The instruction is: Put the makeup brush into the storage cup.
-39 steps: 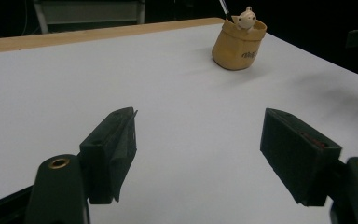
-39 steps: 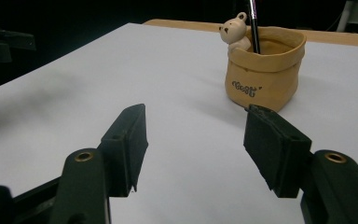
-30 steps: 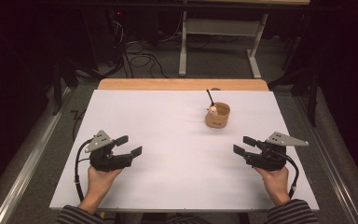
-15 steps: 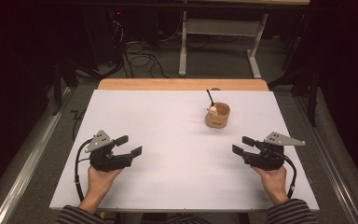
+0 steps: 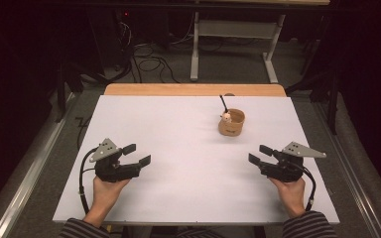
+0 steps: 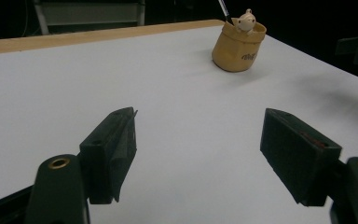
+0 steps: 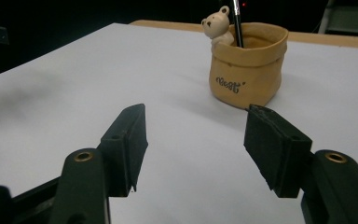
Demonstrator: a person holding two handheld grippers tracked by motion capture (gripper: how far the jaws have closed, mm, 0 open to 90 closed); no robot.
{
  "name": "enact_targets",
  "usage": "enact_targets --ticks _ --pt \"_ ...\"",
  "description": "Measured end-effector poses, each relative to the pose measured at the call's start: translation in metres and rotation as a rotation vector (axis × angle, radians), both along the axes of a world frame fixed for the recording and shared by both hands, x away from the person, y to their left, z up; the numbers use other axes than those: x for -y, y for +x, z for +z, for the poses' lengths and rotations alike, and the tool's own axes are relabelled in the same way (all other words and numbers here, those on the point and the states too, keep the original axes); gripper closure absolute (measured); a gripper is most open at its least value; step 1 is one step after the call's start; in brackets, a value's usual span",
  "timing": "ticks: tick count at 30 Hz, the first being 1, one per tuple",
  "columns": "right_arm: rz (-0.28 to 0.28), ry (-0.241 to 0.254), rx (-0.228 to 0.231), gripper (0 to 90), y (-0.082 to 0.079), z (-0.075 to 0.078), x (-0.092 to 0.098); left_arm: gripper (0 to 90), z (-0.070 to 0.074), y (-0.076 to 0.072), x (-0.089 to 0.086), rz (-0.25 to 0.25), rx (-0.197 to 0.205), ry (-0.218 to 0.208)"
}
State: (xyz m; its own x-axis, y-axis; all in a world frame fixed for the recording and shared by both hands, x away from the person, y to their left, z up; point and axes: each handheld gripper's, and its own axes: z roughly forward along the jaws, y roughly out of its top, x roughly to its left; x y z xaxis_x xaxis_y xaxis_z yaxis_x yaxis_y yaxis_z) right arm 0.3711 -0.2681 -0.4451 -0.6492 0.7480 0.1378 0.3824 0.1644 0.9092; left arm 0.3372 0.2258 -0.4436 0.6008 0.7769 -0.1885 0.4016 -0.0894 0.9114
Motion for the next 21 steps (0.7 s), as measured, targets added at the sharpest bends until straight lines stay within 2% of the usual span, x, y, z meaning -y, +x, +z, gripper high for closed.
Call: enact_targets --ticks 5,21 --pt "-0.001 -0.007 0.023 39.9 -0.0049 0.0002 -0.0006 27.2 0.0002 -0.0004 0.0001 0.000 0.002 0.000" --pt "-0.005 -0.006 0.021 37.1 -0.0054 -0.0012 -0.0002 27.3 -0.0001 0.0000 0.0005 -0.001 0.000 0.003"
